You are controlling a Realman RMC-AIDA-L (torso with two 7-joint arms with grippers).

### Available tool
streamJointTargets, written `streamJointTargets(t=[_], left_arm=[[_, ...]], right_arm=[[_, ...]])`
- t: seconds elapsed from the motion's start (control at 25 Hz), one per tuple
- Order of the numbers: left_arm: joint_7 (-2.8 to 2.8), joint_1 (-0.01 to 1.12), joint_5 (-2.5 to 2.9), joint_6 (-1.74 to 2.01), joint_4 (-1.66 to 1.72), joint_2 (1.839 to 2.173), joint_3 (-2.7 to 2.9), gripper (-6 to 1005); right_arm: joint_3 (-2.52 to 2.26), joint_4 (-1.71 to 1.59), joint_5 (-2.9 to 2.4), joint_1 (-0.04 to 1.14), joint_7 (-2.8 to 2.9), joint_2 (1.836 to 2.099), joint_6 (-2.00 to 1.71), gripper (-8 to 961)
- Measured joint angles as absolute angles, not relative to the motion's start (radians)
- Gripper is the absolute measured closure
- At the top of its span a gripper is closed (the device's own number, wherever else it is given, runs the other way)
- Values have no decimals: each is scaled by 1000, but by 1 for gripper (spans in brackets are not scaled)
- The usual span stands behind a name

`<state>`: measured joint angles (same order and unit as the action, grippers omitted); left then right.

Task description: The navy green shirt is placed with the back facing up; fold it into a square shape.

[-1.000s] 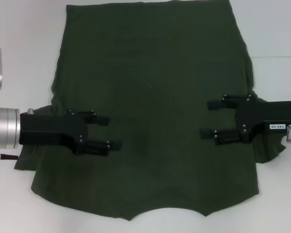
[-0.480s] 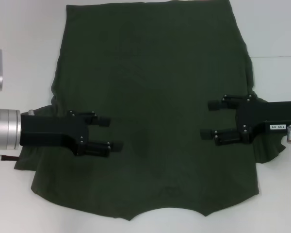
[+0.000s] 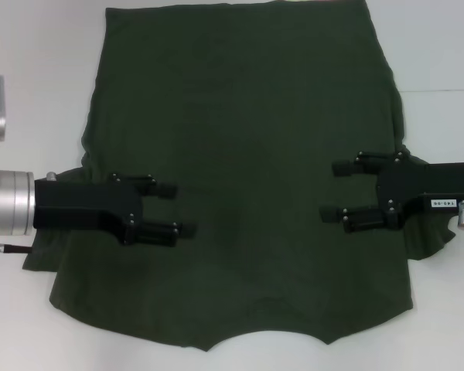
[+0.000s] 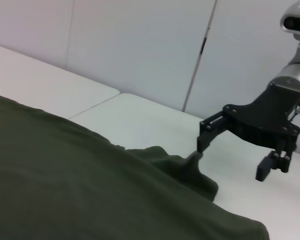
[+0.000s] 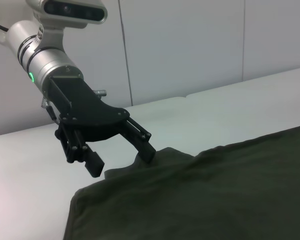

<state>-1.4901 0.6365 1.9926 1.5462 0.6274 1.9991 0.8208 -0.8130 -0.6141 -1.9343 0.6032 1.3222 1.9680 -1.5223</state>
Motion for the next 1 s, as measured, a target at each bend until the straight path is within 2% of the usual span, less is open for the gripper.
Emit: streamJointTargets(t=[0.24, 0.52, 0.76, 1.0], left_arm=[[-1595, 637, 1992, 1514, 629, 1981, 757, 124], [-2032, 627, 2054, 1457, 663, 1905, 644, 124], [-2341, 623, 2285, 1450, 711, 1874, 523, 125], [-2421, 626, 2367, 1424, 706, 1871, 499, 125]], right_arm=[[-813, -615, -1934, 603, 1310, 1968, -1518, 43], [-813, -620, -1934, 604, 1302, 1968, -1507, 44], [-813, -620, -1934, 606, 1297, 1968, -1504, 45], [-813, -620, -1934, 607, 1297, 1965, -1504, 45]])
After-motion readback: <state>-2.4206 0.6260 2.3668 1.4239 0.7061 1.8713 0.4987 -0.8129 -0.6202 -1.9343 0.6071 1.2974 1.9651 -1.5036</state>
